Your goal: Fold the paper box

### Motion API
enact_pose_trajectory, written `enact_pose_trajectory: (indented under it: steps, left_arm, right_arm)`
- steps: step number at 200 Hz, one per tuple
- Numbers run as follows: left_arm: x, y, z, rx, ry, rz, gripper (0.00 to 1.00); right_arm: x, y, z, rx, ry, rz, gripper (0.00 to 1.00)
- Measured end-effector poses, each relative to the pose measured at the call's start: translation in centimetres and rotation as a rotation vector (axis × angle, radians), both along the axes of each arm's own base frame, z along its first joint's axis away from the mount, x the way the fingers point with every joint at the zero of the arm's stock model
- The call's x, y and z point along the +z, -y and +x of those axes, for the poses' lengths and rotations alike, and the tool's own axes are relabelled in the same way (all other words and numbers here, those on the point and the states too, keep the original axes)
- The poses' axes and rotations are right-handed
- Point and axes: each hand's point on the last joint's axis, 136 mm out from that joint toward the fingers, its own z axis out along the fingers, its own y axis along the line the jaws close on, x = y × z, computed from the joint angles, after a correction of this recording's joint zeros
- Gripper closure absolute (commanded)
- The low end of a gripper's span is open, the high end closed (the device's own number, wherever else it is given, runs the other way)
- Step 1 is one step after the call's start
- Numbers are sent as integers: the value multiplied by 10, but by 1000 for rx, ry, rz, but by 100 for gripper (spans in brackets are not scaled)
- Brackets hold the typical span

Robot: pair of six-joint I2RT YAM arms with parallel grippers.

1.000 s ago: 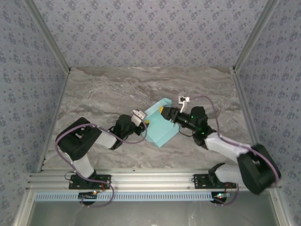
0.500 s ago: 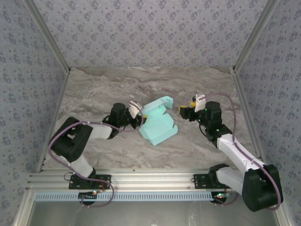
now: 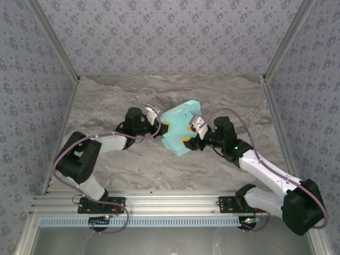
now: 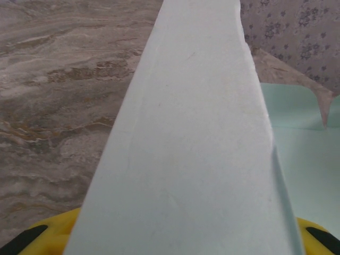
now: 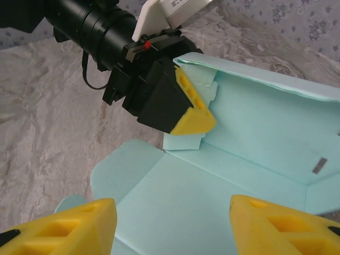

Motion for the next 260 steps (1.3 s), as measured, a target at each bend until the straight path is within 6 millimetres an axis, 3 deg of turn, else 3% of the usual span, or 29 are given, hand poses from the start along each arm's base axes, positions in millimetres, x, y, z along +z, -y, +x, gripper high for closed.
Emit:
enact_pose_trajectory:
  steps: [42, 78, 117, 172, 199, 229, 245, 260]
  left_arm:
    - [-1, 6, -6, -11, -44, -8, 67]
    - [-2, 1, 9, 103, -112, -29, 67]
    - [-13, 5, 8, 146, -136, -31, 67]
    - [-43, 26, -18, 62, 8, 129, 67]
    - [-61, 20, -19, 64, 65, 165, 65]
    - [-63, 20, -13, 83, 102, 161, 65]
    - [-63, 19, -10, 110, 75, 149, 65]
    - [-59, 20, -4, 151, 34, 123, 65]
  right_arm:
    - [4, 15, 10, -38, 10, 1, 41]
    - [7, -7, 3, 34, 43, 14, 44]
    - [-13, -23, 11, 54, 10, 12, 47]
    - [-44, -26, 21, 25, -45, 23, 51]
    - [-40, -5, 44, -184, -176, 133, 48]
    - [-32, 36, 66, -562, -495, 386, 39]
    - [-32, 34, 66, -616, -614, 513, 37]
    - [-47, 22, 59, -621, -730, 549, 41]
